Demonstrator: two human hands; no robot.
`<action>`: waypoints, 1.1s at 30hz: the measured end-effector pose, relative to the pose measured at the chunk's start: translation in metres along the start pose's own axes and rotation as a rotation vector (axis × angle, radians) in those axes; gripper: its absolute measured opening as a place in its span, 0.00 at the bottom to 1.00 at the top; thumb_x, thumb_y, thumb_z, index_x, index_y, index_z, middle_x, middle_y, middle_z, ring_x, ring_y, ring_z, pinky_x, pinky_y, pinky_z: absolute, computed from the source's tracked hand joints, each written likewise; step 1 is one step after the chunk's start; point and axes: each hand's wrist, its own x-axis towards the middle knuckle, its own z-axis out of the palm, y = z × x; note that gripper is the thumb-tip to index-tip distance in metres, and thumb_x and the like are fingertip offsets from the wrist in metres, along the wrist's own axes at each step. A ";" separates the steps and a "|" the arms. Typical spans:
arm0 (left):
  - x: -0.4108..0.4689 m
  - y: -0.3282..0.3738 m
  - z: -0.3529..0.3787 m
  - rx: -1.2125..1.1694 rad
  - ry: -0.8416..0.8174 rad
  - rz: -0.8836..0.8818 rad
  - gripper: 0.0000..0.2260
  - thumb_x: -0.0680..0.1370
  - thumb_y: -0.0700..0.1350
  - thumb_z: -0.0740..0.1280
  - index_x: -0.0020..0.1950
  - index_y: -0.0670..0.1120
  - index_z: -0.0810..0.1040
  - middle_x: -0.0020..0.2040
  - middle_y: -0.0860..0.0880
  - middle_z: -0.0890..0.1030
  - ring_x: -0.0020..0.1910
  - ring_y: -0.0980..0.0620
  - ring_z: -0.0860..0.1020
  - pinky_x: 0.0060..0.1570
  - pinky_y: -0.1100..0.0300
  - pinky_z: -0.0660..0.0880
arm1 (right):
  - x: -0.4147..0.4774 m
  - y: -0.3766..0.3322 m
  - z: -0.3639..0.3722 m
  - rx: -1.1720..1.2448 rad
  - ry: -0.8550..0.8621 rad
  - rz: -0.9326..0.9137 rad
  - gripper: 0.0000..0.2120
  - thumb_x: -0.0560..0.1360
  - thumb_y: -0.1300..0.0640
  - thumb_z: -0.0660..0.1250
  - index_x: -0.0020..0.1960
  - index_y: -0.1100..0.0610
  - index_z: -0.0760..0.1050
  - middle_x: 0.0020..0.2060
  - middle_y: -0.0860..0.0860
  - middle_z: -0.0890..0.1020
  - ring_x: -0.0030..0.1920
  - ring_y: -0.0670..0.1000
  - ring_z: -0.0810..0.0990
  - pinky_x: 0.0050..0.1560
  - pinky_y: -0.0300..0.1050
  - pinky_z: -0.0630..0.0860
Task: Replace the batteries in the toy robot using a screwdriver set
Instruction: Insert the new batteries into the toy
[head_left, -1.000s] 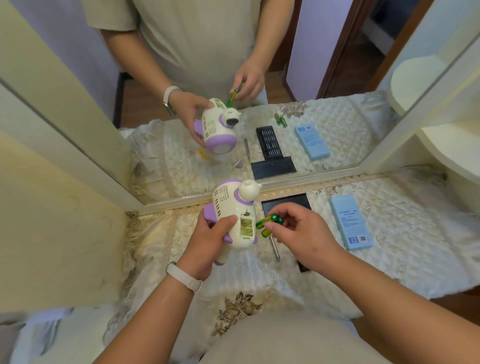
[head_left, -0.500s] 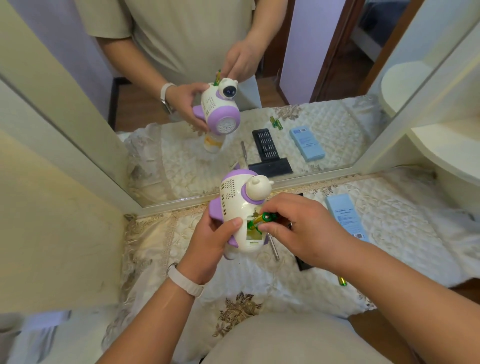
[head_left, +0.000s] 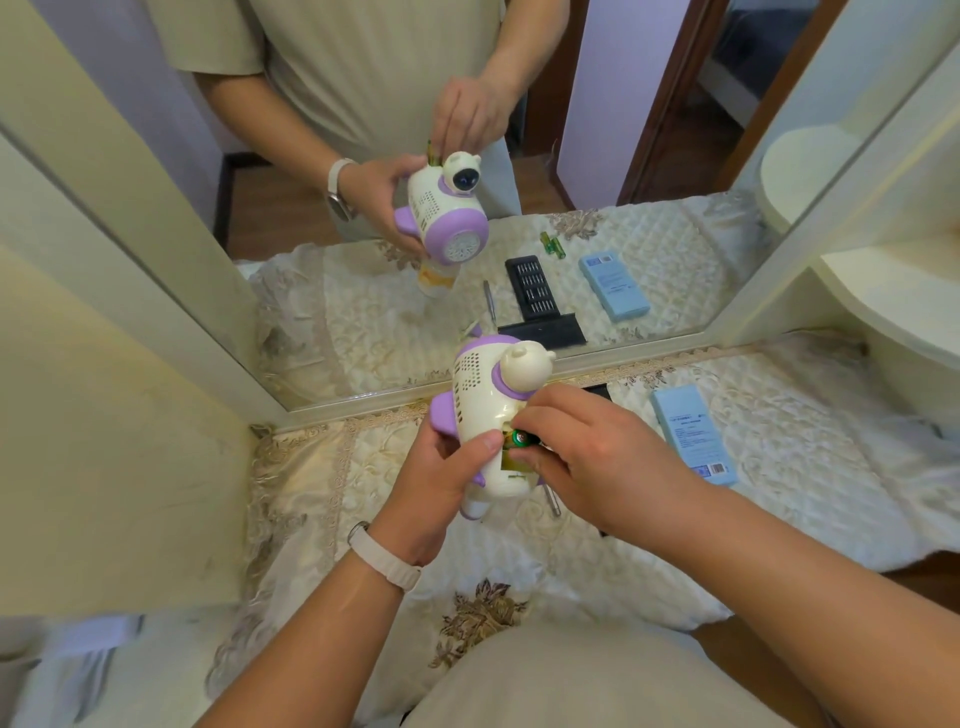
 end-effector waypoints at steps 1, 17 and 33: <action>0.000 0.000 0.000 0.000 -0.001 -0.002 0.25 0.65 0.50 0.73 0.60 0.46 0.74 0.48 0.53 0.85 0.48 0.55 0.82 0.43 0.60 0.79 | 0.000 0.000 0.001 0.005 -0.006 0.013 0.11 0.75 0.54 0.64 0.48 0.62 0.79 0.42 0.55 0.79 0.38 0.55 0.77 0.34 0.49 0.76; 0.002 0.005 0.005 -0.041 0.016 -0.037 0.26 0.64 0.51 0.74 0.61 0.47 0.76 0.50 0.50 0.85 0.49 0.52 0.83 0.43 0.59 0.80 | 0.003 -0.003 0.004 0.274 0.013 0.325 0.11 0.71 0.57 0.74 0.52 0.54 0.77 0.45 0.47 0.75 0.41 0.44 0.73 0.42 0.36 0.72; 0.004 0.001 0.010 -0.064 0.049 -0.047 0.30 0.64 0.53 0.75 0.64 0.45 0.75 0.55 0.45 0.84 0.52 0.48 0.83 0.44 0.56 0.80 | 0.002 -0.010 -0.007 0.529 0.077 0.574 0.12 0.71 0.56 0.74 0.42 0.40 0.76 0.36 0.47 0.80 0.38 0.47 0.77 0.42 0.51 0.79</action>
